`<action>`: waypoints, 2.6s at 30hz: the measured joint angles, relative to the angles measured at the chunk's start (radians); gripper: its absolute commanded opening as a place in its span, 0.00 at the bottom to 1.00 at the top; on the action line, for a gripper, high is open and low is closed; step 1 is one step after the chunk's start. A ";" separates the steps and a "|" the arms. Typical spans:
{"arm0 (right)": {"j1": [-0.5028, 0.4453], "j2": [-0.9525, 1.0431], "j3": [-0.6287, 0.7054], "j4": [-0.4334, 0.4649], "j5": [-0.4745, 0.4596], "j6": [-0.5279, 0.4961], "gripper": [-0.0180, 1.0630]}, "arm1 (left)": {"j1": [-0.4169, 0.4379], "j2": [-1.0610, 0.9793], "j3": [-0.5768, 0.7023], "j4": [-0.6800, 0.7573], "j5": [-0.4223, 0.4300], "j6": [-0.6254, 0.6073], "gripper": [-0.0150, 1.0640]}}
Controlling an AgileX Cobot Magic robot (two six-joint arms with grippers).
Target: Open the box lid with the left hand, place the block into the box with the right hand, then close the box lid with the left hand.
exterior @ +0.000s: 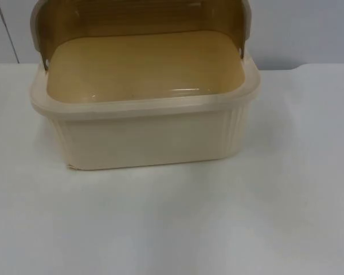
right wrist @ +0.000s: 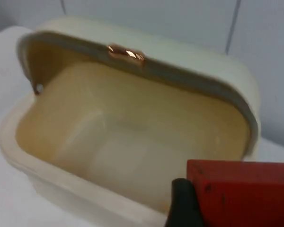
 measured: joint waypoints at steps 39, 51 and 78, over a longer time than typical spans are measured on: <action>-0.104 0.568 -0.231 -0.022 -0.340 0.014 0.04 | 0.000 0.000 0.000 0.000 -0.029 0.000 0.99; -0.104 0.640 -0.268 -0.004 -0.340 0.040 0.99 | 0.000 0.000 0.000 0.002 -0.029 0.000 0.99; 0.020 0.491 -0.258 -0.002 -0.091 -0.010 0.93 | 0.000 0.000 0.000 0.002 -0.025 0.000 0.99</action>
